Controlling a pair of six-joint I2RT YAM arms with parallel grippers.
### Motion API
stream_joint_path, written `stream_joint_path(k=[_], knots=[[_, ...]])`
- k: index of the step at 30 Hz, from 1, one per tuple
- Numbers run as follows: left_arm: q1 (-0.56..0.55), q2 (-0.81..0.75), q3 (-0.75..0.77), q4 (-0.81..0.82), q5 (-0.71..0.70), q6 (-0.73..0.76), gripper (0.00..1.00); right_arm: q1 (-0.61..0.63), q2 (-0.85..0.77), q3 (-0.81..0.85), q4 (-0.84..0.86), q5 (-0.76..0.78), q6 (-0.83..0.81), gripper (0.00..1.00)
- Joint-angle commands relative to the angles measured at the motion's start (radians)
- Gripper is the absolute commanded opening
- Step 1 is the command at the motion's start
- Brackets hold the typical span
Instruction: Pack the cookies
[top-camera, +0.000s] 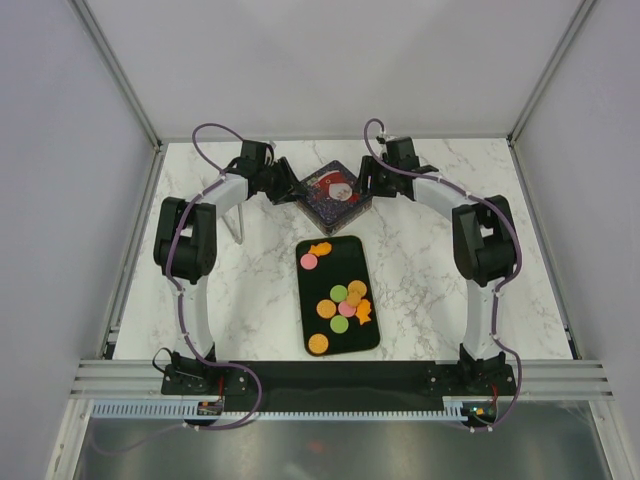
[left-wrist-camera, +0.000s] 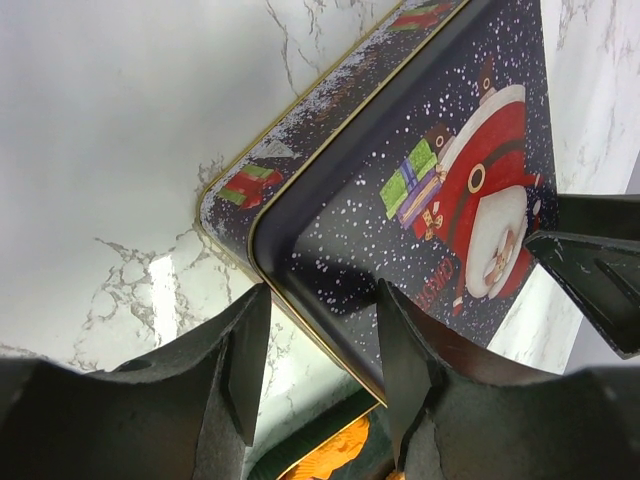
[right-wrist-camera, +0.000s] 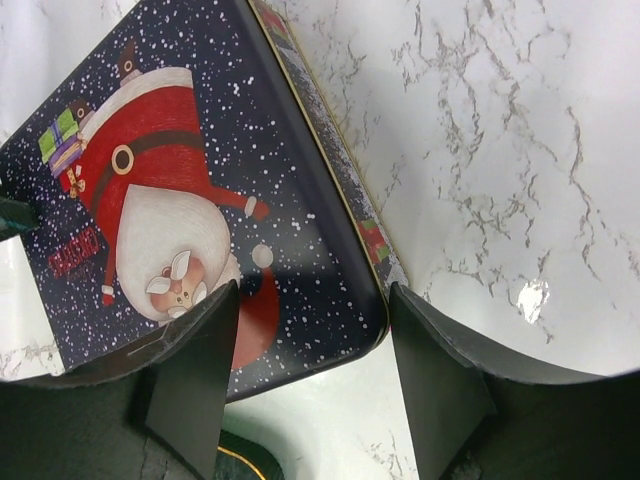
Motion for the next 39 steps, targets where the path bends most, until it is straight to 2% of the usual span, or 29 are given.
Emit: stream_joint_path(k=[1, 7, 11, 13, 20, 27, 34, 39], knots=[[-0.010, 0.024, 0.004, -0.013, -0.015, -0.006, 0.53, 0.021, -0.032, -0.104, -0.005, -0.036, 0.023, 0.67], [-0.010, 0.034, 0.022, -0.033, -0.025, -0.004, 0.53, 0.013, -0.055, -0.202, 0.034, -0.032, 0.037, 0.66], [-0.010, 0.065, 0.077, -0.056, -0.020, 0.000, 0.54, 0.013, -0.058, -0.239, 0.045, 0.000, 0.037, 0.73], [-0.011, 0.082, 0.105, -0.082, -0.023, 0.006, 0.56, 0.011, -0.050, -0.254, 0.049, -0.007, 0.038, 0.72], [-0.010, 0.180, 0.310, -0.170, -0.018, 0.017, 0.58, 0.071, -0.070, -0.302, 0.084, -0.010, 0.069, 0.63], [-0.007, 0.314, 0.562, -0.283, 0.026, 0.029, 0.64, 0.111, -0.067, -0.328, 0.101, -0.012, 0.089, 0.65], [0.024, 0.236, 0.536, -0.270, 0.026, 0.065, 0.81, 0.110, -0.053, -0.331, 0.095, 0.030, 0.098, 0.69], [0.061, 0.136, 0.473, -0.192, 0.075, 0.071, 0.84, 0.105, -0.039, -0.311, 0.095, 0.040, 0.109, 0.68]])
